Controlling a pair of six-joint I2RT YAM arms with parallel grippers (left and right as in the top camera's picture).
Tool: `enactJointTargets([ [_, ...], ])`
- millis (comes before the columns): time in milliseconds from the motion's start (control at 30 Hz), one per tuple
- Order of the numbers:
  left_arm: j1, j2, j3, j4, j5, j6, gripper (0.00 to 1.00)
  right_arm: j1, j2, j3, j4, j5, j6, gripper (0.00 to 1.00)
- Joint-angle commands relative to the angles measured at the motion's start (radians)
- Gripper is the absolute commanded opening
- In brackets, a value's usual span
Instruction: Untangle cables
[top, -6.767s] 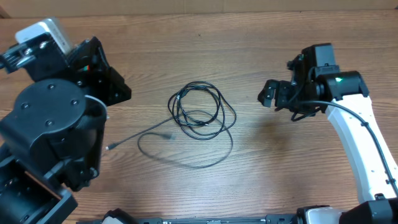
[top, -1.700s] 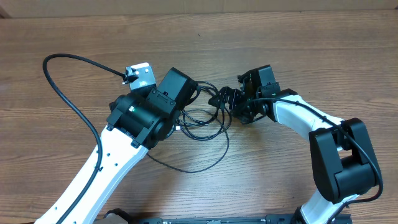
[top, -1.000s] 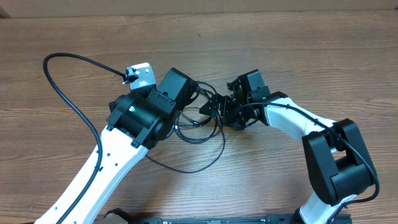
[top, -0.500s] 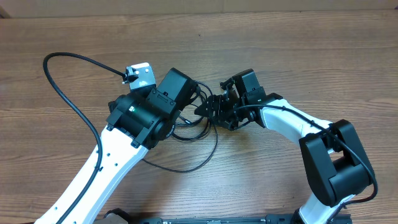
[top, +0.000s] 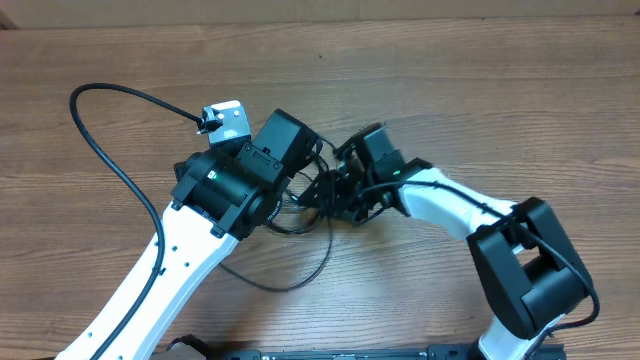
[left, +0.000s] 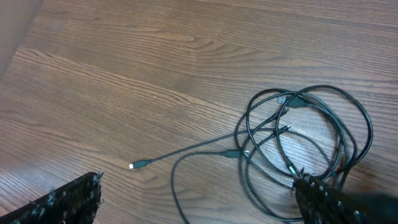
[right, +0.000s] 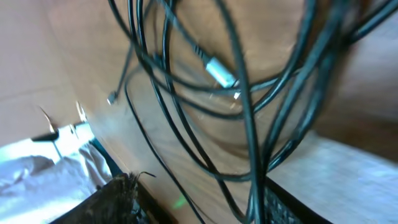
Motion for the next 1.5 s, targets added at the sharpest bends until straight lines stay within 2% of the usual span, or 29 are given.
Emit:
enactJointTargets([
  [0,0.006,-0.008,-0.006,-0.011,-0.031,0.020,1.00,0.036,0.006,-0.006,-0.012,0.017,-0.003,0.61],
  [167,0.006,-0.008,-0.006,-0.007,-0.053,0.020,1.00,0.035,0.006,-0.006,-0.148,0.096,-0.004,0.61],
  [333,0.006,-0.008,-0.006,-0.004,-0.050,0.020,1.00,0.031,0.006,-0.006,-0.261,0.102,-0.053,0.48],
  [433,0.006,-0.008,-0.006,0.007,-0.049,0.020,1.00,0.031,0.006,-0.006,-0.270,0.102,-0.067,0.37],
  [500,0.006,-0.008,-0.006,0.012,-0.049,0.020,1.00,0.031,0.006,-0.006,-0.262,0.101,-0.067,0.34],
  [700,0.008,-0.008,-0.006,0.043,-0.053,0.021,1.00,0.031,0.006,-0.006,-0.244,0.083,-0.067,0.35],
  [767,0.008,-0.008,-0.006,0.068,-0.045,0.044,1.00,0.032,0.006,-0.006,-0.240,0.076,-0.067,0.32],
  [933,0.009,-0.008,-0.006,0.099,-0.056,0.070,1.00,0.046,0.006,-0.006,-0.207,0.094,-0.065,0.08],
  [1000,0.011,-0.008,-0.006,0.118,-0.065,0.101,1.00,0.050,0.006,-0.006,-0.196,0.096,-0.060,0.05],
  [1467,0.020,-0.008,-0.006,0.116,-0.079,0.152,0.99,0.049,0.006,-0.006,-0.145,0.168,-0.025,0.04],
])
